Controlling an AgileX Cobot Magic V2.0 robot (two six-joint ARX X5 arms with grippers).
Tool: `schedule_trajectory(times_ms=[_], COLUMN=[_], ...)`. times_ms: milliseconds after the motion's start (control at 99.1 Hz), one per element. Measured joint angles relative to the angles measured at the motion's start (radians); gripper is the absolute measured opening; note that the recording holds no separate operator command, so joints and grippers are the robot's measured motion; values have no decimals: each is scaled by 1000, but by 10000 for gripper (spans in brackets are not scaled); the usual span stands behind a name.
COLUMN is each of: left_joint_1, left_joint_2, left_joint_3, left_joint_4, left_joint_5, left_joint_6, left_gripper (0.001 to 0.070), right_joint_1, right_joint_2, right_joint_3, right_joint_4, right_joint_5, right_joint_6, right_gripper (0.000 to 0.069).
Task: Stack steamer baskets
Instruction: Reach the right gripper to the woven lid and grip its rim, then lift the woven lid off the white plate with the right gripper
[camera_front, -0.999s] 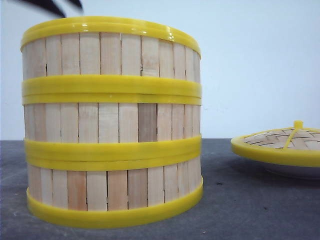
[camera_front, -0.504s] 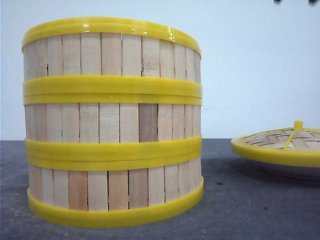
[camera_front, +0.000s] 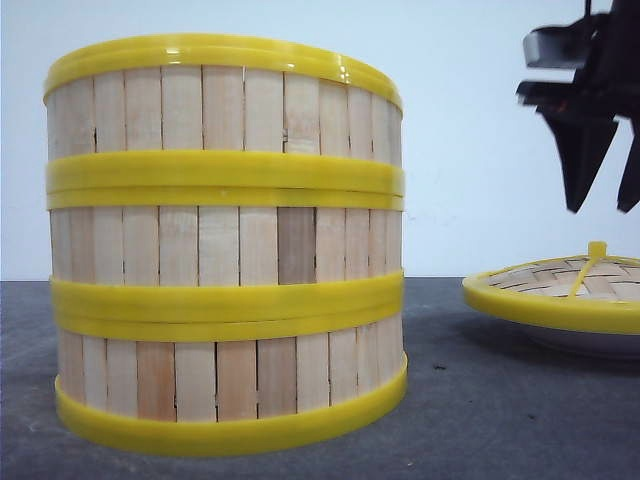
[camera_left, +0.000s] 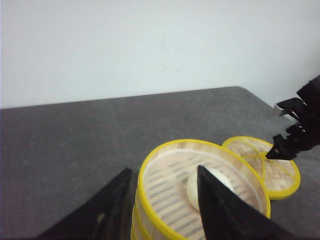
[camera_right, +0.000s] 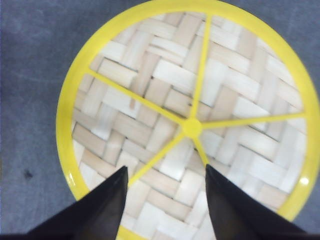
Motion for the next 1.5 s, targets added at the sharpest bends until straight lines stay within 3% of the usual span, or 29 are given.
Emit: schedule_trajectory(times_ms=[736, 1069, 1503], left_joint_1=[0, 0, 0], left_joint_2=[0, 0, 0], left_joint_3=[0, 0, 0], left_joint_4=[-21, -21, -21], left_joint_5=[0, 0, 0], left_joint_6=[0, 1, 1], left_gripper=[235, 235, 235], right_joint_1=[-27, -31, -31], right_joint_2=[129, 130, 130], right_joint_3=[0, 0, 4], right_joint_4=[78, 98, 93], right_joint_5=[51, 54, 53], right_joint_6=[-9, -9, -14], right_gripper=[254, 80, 55])
